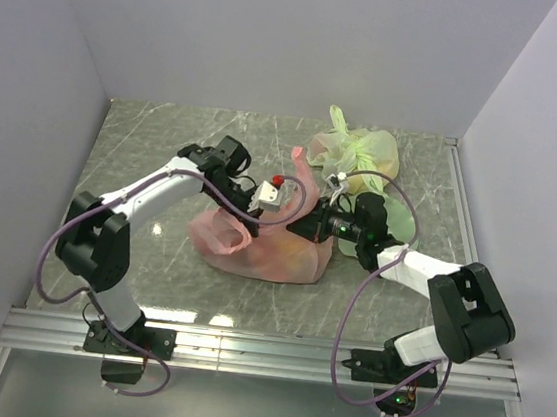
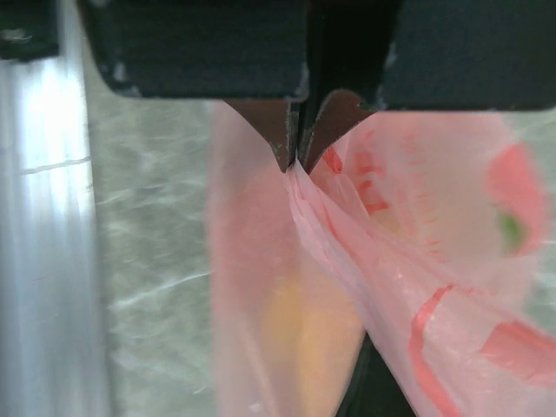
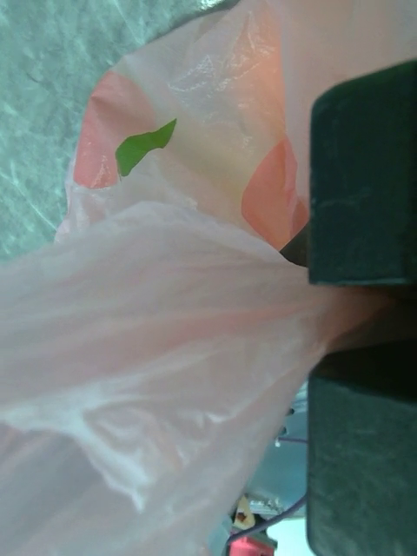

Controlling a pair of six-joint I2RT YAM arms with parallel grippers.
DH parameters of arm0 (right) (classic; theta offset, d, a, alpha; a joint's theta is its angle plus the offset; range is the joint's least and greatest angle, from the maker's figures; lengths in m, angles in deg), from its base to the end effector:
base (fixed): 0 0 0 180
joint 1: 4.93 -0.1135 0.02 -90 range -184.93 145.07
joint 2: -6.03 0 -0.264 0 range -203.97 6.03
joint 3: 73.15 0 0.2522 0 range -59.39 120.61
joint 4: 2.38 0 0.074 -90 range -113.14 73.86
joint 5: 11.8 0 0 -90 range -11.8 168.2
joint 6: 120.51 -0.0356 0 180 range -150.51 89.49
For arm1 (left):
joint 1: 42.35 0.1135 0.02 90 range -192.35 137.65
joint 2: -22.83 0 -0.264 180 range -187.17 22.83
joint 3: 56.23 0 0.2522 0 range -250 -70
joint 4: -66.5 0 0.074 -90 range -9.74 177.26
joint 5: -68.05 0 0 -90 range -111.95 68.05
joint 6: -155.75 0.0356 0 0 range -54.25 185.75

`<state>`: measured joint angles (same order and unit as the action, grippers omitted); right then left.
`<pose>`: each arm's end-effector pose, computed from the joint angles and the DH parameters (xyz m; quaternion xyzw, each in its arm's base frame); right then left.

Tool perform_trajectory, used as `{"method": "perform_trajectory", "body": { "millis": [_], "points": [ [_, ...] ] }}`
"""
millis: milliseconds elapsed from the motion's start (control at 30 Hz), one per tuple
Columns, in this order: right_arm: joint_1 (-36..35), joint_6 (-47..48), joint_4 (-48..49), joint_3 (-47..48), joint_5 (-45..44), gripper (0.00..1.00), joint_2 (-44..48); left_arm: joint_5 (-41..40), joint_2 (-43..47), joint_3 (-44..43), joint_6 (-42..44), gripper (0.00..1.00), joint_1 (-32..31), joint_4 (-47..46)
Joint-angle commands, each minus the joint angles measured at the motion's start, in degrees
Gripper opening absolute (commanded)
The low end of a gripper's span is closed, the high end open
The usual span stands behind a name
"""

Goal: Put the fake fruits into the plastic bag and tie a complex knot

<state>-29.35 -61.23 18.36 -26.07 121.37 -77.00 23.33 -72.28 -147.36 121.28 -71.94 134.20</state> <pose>0.2527 0.1415 0.2013 -0.1825 0.7499 0.5205 0.3653 0.2712 -0.1831 0.2649 0.6614 0.6297 -0.3374 0.2285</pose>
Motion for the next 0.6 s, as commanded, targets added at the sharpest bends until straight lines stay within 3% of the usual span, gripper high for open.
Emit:
{"method": "perform_trajectory", "body": {
  "millis": [0,100,233,333,400,500,567],
  "points": [
    [1.0,-2.8,-4.1,4.2,-2.0,0.00,1.6,12.4,-3.5,-0.3,-3.7,0.01,1.9,9.3],
    [1.0,-4.7,-10.8,6.8,-4.0,0.00,-0.3,17.9,-4.6,3.3,-10.5,0.00,3.6,4.1],
    [1.2,-5.1,-19.1,10.4,-4.7,0.00,-6.1,20.8,-5.0,9.1,-33.2,0.00,8.0,-12.7],
    [1.1,-3.4,-27.4,15.6,-1.4,0.00,-13.4,19.3,-5.2,12.5,-45.5,0.01,10.2,-22.9],
    [1.1,-2.2,-31.9,19.1,0.4,0.00,-16.5,18.4,-4.5,14.3,-50.2,0.01,10.7,-26.4],
    [1.0,-1.3,-29.8,18.3,-1.1,0.00,-15.6,17.0,-3.2,14.0,-52.9,0.01,10.9,-27.2],
    [0.9,-0.2,-30.9,19.0,-1.7,0.00,-14.2,15.3,-1.8,14.0,-55.1,0.08,10.9,-28.2]
  ]
}}
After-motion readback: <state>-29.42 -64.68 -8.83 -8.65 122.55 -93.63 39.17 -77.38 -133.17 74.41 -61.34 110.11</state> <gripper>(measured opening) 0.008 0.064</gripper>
